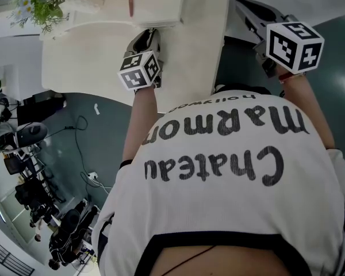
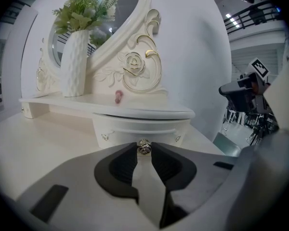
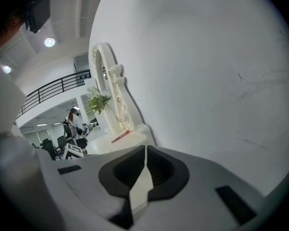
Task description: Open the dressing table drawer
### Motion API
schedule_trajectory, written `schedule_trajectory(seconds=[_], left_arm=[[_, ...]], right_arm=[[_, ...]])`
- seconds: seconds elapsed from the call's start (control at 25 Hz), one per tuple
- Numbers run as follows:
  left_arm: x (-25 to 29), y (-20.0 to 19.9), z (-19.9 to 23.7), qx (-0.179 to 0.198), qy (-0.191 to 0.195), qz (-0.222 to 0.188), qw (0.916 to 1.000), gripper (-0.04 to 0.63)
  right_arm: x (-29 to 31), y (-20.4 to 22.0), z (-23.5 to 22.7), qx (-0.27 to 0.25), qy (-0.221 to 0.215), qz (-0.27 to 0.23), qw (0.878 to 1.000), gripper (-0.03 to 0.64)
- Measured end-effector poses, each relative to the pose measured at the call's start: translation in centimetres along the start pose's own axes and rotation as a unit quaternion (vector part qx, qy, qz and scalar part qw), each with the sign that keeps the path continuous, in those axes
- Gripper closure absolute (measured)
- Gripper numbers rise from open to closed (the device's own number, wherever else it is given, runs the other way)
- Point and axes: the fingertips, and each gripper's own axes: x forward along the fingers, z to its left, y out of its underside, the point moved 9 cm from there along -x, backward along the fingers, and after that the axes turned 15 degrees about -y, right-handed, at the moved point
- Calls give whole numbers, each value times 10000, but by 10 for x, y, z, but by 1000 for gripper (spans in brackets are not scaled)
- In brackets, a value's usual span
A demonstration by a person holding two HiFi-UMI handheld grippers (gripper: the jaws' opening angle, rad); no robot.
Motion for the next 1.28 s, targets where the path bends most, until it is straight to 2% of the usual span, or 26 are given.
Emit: schedule_trajectory(seconds=[1.28], left_arm=[[-11,7,2,40,49,7,10000,488]], right_arm=[[1,2,8,7,-79,38,10000,584]])
